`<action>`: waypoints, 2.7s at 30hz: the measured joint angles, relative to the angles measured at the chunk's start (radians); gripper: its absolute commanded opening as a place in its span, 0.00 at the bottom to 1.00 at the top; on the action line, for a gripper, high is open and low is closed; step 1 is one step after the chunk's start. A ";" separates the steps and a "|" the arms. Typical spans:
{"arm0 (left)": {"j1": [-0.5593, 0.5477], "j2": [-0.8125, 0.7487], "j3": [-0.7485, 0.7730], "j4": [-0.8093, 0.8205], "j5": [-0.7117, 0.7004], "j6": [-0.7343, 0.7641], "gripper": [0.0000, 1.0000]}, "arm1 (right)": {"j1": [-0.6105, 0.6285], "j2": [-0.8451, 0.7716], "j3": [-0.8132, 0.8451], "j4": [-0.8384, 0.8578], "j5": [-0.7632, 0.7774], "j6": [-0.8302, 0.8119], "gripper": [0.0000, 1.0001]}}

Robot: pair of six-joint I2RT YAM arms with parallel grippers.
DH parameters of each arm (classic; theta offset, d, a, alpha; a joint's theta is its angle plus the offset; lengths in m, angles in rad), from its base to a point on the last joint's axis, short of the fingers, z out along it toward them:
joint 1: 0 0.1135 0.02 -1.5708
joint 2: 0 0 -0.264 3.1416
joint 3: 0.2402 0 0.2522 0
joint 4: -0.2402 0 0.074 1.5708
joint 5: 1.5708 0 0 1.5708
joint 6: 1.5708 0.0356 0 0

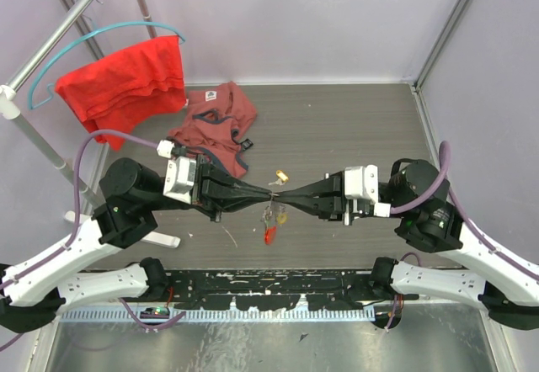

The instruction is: Put the keys on the keyring

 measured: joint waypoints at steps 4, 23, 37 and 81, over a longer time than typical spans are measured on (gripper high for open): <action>0.000 -0.005 0.013 -0.068 -0.008 0.050 0.00 | 0.000 0.007 0.036 -0.077 -0.003 -0.017 0.32; 0.000 0.054 0.266 -0.755 -0.140 0.504 0.00 | 0.000 0.093 0.225 -0.426 0.085 -0.084 0.36; 0.000 0.037 0.249 -0.785 -0.189 0.563 0.00 | 0.000 0.154 0.204 -0.460 0.140 -0.084 0.33; 0.000 -0.098 -0.279 0.442 -0.180 -0.106 0.00 | 0.000 0.023 0.007 -0.019 0.093 0.018 0.24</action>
